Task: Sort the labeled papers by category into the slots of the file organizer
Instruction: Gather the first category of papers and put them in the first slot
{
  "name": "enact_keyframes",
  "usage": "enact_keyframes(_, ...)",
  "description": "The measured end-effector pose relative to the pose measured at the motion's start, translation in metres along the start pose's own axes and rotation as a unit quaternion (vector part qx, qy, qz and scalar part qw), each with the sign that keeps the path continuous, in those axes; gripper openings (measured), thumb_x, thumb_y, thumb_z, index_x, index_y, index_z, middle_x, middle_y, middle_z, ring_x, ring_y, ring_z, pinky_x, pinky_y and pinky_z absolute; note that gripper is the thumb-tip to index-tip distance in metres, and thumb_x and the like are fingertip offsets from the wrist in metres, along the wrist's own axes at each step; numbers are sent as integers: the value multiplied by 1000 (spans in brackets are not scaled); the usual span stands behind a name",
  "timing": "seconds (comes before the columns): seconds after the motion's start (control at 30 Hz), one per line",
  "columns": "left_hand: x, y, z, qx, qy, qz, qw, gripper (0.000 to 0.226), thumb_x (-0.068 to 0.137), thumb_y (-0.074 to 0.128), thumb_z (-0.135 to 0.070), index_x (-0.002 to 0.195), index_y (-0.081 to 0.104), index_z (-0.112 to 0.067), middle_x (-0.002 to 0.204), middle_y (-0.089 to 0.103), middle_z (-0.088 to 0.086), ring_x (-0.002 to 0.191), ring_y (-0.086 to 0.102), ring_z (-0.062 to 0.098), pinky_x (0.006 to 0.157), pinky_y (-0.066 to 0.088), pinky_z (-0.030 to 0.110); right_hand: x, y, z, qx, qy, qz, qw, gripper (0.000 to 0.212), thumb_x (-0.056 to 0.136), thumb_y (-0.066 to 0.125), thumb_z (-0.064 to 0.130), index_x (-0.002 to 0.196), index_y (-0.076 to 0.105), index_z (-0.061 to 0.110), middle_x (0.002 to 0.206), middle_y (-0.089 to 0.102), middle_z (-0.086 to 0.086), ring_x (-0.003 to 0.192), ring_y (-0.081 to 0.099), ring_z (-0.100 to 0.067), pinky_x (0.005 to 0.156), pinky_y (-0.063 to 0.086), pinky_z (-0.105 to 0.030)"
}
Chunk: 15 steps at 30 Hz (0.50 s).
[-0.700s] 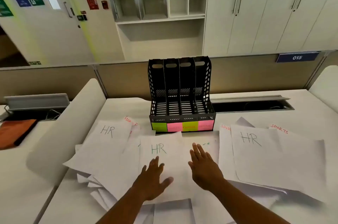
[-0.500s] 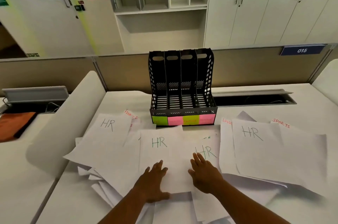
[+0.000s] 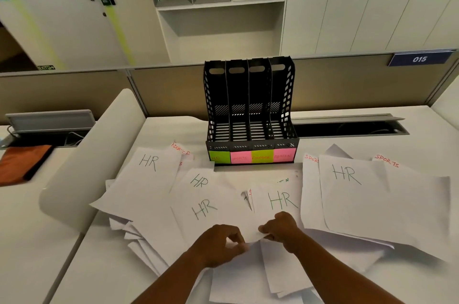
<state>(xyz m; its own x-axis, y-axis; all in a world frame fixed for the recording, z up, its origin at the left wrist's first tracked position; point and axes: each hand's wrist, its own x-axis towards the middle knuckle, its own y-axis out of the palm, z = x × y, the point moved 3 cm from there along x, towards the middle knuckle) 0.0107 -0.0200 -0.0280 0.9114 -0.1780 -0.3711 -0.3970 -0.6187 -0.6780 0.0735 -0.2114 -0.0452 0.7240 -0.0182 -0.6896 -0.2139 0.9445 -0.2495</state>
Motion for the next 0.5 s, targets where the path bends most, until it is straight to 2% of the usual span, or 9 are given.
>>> enact_keyframes(0.1, 1, -2, 2, -68, -45, -25, 996, 55, 68, 50, -84, 89, 64, -35, 106, 63, -17, 100, 59, 3, 84, 46, 23, -6, -6, 1, 50, 67, 33, 996, 22, 73, 76, -7, 85, 58, -7, 79, 64, -18, 57, 66, -23, 40, 50, -21)
enact_keyframes(0.2, 1, -10, 15, -36, -101, -127, 986, 39, 84, 51, -67, 108, 57, -36, 118, 56, -11, 114, 54, 11, 95, 46, 30, -10, -13, 0, 106, 108, 53, 987, 13, 80, 68, -9, 84, 57, -5, 84, 61, -18, 65, 65, -25, 42, 55, -26)
enact_keyframes(0.27, -2, -16, 25, -3, -164, -190, 968, 46, 89, 54, -55, 126, 48, -29, 131, 50, -3, 124, 47, 19, 101, 43, 37, -11, -18, -1, 140, 109, 71, 982, 11, 83, 64, -12, 89, 57, -6, 92, 60, -20, 71, 65, -27, 48, 59, -28)
enact_keyframes(0.37, -3, -22, 30, -16, -228, -262, 938, 64, 87, 61, -47, 139, 36, -20, 142, 41, 7, 131, 40, 27, 102, 41, 44, -12, -23, -2, 163, 95, 93, 978, 18, 84, 60, -14, 100, 59, -4, 102, 59, -21, 83, 66, -31, 52, 60, -30)
enact_keyframes(0.43, 1, -26, 29, -99, -257, -280, 920, 76, 84, 69, -39, 144, 28, -14, 144, 38, 14, 129, 43, 33, 99, 44, 46, -11, -27, -6, 175, 82, 94, 977, 21, 85, 59, -13, 101, 58, 1, 103, 57, -18, 86, 66, -33, 57, 61, -34)
enact_keyframes(0.5, 6, -28, 30, -221, -291, -272, 890, 84, 82, 74, -28, 145, 22, -10, 140, 43, 18, 123, 49, 37, 94, 47, 43, -10, -31, -8, 153, 63, 98, 981, 23, 85, 60, -10, 103, 59, 5, 105, 57, -15, 89, 66, -32, 62, 61, -35)
